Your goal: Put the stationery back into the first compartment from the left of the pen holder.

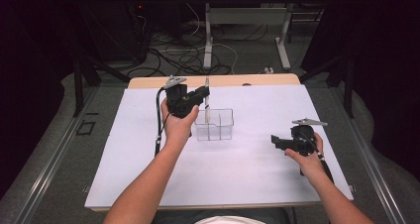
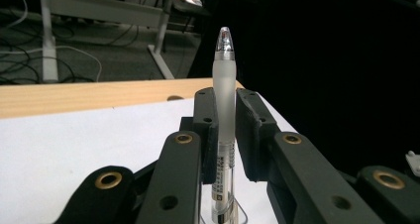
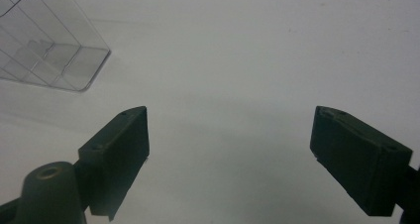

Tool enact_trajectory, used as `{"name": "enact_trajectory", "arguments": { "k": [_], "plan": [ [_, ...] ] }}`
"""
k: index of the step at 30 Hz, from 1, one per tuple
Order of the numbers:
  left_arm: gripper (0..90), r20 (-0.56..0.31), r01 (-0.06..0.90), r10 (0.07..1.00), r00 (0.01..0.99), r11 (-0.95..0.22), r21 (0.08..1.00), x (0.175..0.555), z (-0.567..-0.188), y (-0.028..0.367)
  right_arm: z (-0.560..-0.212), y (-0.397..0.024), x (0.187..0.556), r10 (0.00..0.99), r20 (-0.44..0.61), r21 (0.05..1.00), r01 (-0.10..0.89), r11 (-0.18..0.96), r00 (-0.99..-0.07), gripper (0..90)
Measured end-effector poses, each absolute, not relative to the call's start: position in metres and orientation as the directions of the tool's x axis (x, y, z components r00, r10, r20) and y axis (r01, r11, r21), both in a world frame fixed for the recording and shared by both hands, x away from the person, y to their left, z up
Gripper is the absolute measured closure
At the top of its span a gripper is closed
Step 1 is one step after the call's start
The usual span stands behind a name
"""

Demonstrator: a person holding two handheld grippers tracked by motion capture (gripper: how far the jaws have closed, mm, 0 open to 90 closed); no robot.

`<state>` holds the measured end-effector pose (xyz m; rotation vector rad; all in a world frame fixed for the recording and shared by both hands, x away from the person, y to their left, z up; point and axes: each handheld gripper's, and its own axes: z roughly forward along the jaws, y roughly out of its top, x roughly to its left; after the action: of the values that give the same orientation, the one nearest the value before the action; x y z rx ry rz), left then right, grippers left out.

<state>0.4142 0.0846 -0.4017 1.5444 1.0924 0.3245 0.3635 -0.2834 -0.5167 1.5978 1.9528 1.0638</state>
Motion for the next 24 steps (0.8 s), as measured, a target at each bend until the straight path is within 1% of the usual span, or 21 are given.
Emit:
{"name": "enact_trajectory", "arguments": {
  "k": [8,15,24],
  "plan": [
    [80.2,-0.343,0.45,0.798,0.496,0.102,0.887,0.425,-0.402,0.087,-0.517,-0.282,0.363,0.952,0.15,0.761,0.646,0.061,-0.268,14.8],
    [80.1,-0.319,0.448,0.818,0.478,0.086,0.89,0.432,-0.409,0.085,-0.517,-0.282,0.363,0.95,0.15,0.758,0.648,0.067,-0.273,14.8],
    [80.1,-0.303,0.476,0.835,0.459,0.057,0.878,0.441,-0.422,0.083,-0.518,-0.282,0.362,0.95,0.155,0.756,0.652,0.063,-0.271,14.8]
  ]
}}
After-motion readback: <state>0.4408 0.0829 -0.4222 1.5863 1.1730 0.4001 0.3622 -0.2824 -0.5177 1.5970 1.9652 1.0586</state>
